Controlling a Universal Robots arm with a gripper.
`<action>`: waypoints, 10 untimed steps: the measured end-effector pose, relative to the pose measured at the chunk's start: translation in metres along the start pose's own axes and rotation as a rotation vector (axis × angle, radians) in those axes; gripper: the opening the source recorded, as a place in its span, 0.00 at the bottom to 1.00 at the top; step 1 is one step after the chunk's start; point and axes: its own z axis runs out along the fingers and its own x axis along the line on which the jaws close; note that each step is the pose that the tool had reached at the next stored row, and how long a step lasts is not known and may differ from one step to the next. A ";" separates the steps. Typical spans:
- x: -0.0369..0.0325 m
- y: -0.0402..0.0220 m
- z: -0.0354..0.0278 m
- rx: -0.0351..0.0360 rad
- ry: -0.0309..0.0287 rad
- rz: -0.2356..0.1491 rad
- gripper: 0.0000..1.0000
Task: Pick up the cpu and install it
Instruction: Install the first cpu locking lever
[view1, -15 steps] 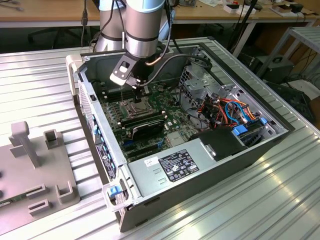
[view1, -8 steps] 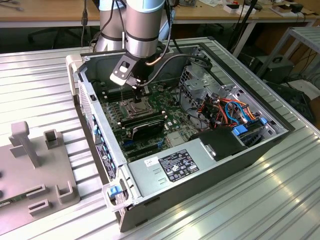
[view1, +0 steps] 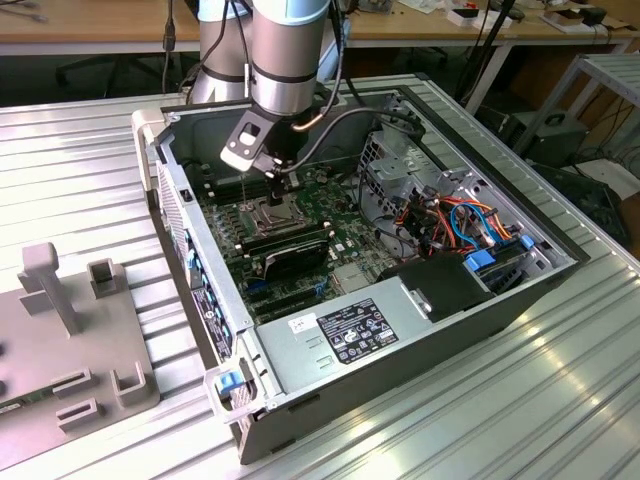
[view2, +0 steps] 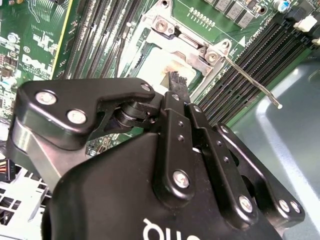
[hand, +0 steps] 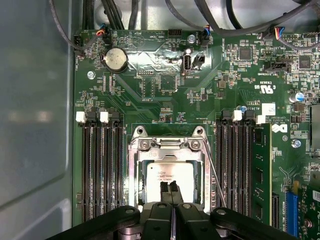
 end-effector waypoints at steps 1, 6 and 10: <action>0.0000 0.0000 0.0000 -0.0002 0.0009 -0.016 0.11; 0.0000 0.0000 0.0000 -0.0015 0.0049 -0.080 0.11; 0.0000 0.0000 0.0001 -0.0032 0.0089 -0.147 0.11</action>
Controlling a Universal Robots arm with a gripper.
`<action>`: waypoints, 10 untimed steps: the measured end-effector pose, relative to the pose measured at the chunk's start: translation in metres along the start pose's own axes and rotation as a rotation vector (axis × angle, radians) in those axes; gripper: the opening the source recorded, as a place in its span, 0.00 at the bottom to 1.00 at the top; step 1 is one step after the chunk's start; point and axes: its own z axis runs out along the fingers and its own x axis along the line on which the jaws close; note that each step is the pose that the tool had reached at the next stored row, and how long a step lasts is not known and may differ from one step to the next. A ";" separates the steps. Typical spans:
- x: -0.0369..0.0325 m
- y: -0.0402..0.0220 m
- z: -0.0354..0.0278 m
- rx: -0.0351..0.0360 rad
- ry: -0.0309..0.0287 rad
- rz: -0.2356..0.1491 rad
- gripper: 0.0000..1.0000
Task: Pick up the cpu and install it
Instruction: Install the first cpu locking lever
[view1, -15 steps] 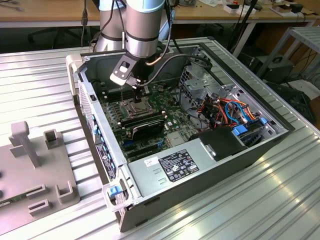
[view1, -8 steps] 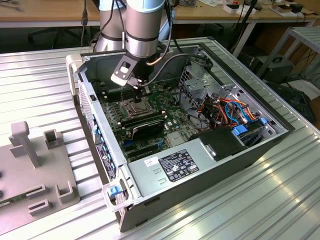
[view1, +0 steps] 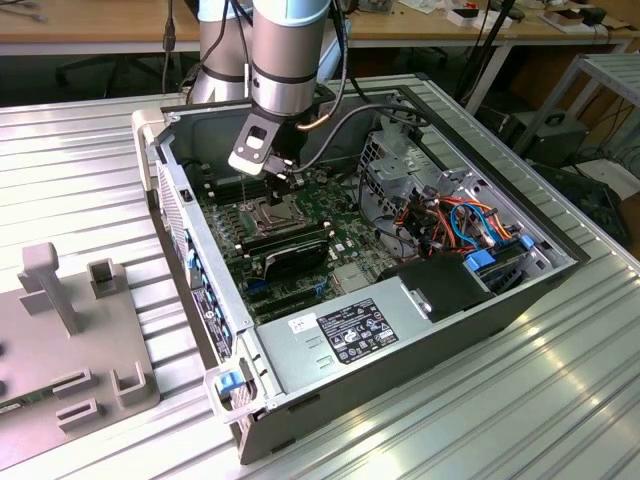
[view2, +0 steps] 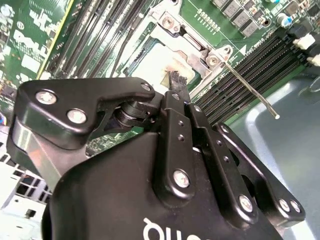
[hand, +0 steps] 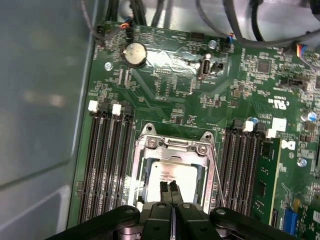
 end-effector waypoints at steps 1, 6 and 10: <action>0.0000 0.0000 0.0000 -0.0001 0.0004 -0.005 0.11; 0.0000 0.0000 0.0000 -0.0001 0.0004 -0.006 0.11; 0.0000 0.0000 0.0000 -0.0005 0.0016 -0.026 0.11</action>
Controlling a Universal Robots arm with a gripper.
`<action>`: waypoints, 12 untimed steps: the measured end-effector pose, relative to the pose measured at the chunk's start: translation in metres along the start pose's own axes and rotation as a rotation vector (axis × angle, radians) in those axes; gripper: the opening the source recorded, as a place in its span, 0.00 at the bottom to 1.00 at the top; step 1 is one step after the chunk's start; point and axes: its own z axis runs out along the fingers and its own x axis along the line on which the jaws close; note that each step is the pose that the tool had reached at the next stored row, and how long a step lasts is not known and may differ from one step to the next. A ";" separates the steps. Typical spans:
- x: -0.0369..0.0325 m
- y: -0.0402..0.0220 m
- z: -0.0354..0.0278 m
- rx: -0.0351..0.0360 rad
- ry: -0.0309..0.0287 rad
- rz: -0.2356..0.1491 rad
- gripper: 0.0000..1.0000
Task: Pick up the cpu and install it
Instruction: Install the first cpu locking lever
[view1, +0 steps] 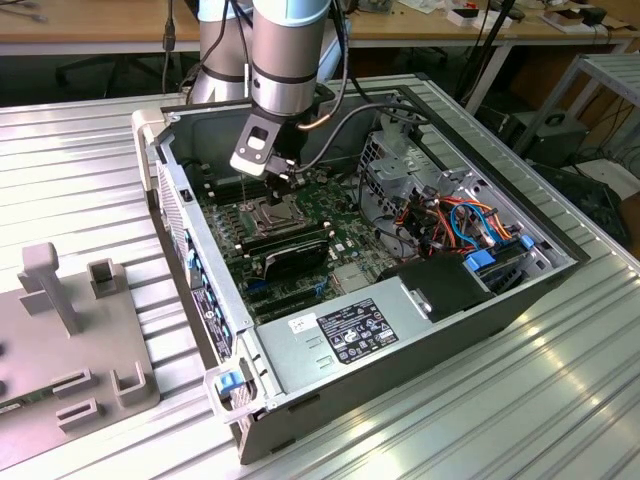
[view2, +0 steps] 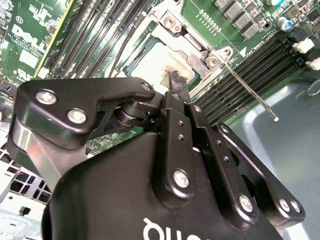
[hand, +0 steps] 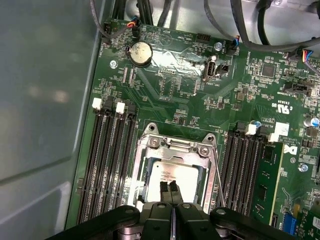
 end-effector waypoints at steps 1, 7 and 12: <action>0.0000 0.0000 0.0000 -0.0001 0.0004 -0.007 0.11; 0.0000 0.0000 0.0000 -0.0003 0.0013 -0.021 0.11; 0.0000 0.0000 0.0000 -0.0010 0.0034 -0.055 0.11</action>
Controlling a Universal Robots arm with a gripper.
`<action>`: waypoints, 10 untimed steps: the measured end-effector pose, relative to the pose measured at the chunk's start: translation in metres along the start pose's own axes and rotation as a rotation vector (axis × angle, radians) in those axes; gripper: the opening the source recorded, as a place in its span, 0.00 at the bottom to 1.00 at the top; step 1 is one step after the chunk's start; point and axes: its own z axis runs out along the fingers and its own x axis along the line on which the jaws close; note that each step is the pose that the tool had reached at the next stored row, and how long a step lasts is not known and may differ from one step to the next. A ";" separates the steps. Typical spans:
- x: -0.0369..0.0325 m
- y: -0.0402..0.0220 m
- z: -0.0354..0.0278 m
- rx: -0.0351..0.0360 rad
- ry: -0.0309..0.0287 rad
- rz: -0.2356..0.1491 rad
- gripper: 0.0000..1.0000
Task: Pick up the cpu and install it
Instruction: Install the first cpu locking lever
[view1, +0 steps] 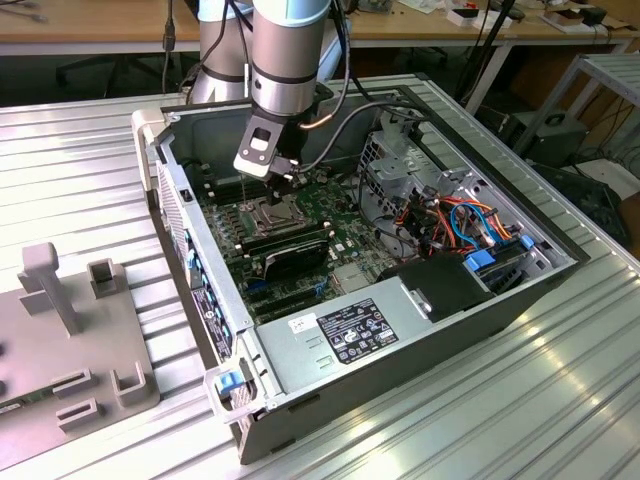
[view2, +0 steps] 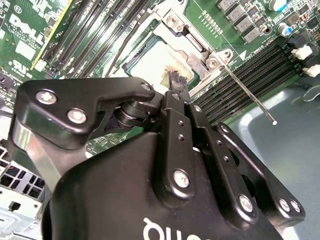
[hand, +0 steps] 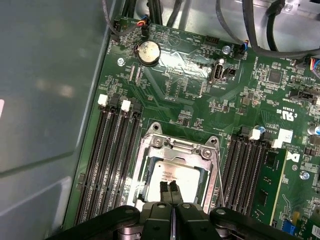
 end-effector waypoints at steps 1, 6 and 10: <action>0.0000 0.0000 0.0000 0.0000 0.0001 -0.001 0.11; 0.0000 0.0000 0.0000 0.0000 0.0002 -0.002 0.11; 0.0000 0.0000 0.0000 0.0000 0.0002 -0.002 0.11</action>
